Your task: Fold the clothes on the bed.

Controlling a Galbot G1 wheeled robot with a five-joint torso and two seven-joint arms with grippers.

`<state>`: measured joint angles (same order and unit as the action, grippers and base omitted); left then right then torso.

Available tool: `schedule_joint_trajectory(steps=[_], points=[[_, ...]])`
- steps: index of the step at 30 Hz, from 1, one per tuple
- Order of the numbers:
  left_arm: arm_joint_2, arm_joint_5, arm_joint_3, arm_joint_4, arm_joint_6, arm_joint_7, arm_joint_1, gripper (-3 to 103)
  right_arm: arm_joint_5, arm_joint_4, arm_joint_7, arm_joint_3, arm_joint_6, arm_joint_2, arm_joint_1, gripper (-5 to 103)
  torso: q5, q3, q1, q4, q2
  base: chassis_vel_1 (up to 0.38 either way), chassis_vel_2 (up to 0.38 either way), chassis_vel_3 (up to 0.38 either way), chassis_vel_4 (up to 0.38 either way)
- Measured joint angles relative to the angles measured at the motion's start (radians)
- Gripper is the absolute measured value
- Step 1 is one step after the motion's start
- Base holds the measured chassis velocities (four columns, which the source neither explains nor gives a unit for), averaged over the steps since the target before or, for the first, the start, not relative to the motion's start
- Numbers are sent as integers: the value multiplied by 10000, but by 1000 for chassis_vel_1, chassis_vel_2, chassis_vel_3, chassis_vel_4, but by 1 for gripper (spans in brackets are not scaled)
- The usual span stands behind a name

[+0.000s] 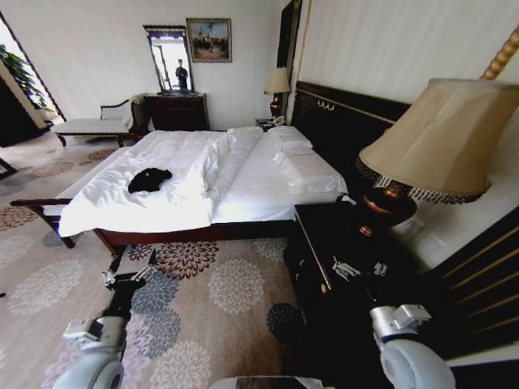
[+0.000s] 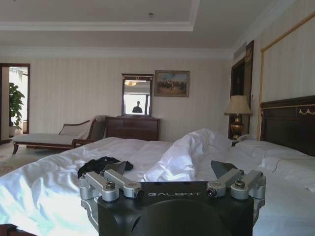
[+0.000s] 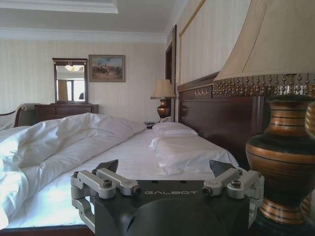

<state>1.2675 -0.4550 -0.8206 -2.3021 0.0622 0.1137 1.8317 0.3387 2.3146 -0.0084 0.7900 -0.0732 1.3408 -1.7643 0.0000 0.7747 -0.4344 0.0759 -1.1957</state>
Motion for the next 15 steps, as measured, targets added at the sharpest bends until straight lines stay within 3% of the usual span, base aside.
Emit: schedule_joint_trajectory(steps=[15], points=[[147,12,-33,44,137,17,134,100,-254,105,-166,-7,50,122,-124,100,1,0,0,-1,0,0,0,0,0]])
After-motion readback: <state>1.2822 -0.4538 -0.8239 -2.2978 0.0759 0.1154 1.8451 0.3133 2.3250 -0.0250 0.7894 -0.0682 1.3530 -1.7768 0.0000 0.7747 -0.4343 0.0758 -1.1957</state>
